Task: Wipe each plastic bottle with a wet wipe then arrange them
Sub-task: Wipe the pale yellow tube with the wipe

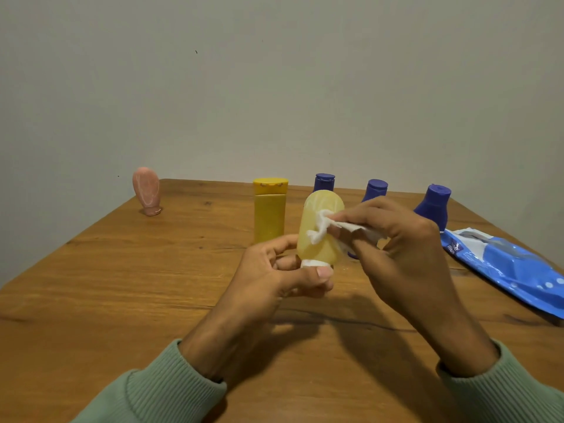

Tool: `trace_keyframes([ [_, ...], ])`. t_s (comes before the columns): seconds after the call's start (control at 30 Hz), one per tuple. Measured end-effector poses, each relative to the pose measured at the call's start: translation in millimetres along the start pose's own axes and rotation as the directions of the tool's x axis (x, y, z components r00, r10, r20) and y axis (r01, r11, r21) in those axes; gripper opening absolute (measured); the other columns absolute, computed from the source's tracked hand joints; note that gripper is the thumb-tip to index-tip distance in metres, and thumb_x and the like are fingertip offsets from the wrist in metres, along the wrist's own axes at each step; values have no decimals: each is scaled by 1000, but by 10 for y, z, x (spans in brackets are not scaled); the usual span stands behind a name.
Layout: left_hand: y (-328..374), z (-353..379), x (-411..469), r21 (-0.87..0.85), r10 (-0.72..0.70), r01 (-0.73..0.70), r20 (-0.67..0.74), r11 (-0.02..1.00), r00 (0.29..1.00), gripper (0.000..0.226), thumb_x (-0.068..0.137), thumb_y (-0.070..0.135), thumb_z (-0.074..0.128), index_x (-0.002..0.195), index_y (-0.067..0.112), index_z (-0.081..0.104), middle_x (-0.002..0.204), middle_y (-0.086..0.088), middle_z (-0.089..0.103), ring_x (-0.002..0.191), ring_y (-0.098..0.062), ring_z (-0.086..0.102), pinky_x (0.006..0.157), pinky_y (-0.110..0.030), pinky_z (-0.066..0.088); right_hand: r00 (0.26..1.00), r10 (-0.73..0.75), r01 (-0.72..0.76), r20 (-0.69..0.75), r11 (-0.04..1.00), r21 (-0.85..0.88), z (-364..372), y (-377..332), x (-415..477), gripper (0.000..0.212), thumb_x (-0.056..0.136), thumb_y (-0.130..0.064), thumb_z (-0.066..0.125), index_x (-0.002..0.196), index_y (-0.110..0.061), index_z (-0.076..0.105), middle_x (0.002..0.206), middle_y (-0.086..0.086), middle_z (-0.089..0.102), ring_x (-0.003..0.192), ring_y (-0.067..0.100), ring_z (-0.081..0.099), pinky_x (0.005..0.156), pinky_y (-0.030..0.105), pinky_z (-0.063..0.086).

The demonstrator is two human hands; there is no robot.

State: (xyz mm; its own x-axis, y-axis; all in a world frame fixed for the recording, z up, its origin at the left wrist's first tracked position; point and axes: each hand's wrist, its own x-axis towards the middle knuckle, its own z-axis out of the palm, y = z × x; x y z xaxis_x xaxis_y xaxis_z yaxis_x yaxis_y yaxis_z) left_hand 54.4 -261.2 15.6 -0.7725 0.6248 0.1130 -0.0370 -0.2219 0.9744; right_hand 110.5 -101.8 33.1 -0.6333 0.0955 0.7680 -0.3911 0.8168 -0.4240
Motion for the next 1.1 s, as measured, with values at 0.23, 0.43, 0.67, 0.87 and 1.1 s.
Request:
trace_keyframes([
  [0.23,39,-64,24,-83,-55,58,36,995,998,48,62,5,83,107,8,68,99,-22,73,81,-31,71,70,-31,60,980,21,-41,197,995,96,-87,-41,54,19,79,-17,69,97,-25,70,91,-17,64,88,-1,60,70,10,49],
  [0.43,26,-60,34,-72,-90,96,86,993,992,53,64,6,78,115,8,62,101,-24,72,82,-30,72,74,-34,61,996,70,-70,-49,998,-3,-30,-5,35,22,81,-22,68,100,-30,64,88,-25,58,90,-10,56,70,3,43],
  [0.67,48,-70,46,-105,-73,77,43,991,996,61,64,4,74,121,15,55,103,-19,73,84,-29,72,76,-34,61,966,140,-181,219,967,178,-116,-17,77,23,77,-20,70,97,-31,68,90,-16,67,85,-1,63,68,10,50],
  [0.87,5,-53,20,68,-93,86,112,994,989,65,63,5,75,122,18,52,99,-19,74,85,-29,72,77,-35,61,968,245,-251,54,954,165,-77,38,63,23,77,-21,70,89,-39,63,88,-22,63,87,-8,60,67,6,48],
  [1.1,-47,-50,29,157,13,-23,61,987,998,57,69,13,76,122,19,54,101,-12,75,92,-29,72,78,-33,60,950,193,-230,246,964,133,-131,9,84,20,76,-19,73,91,-31,70,83,-22,65,83,-5,62,66,8,49],
])
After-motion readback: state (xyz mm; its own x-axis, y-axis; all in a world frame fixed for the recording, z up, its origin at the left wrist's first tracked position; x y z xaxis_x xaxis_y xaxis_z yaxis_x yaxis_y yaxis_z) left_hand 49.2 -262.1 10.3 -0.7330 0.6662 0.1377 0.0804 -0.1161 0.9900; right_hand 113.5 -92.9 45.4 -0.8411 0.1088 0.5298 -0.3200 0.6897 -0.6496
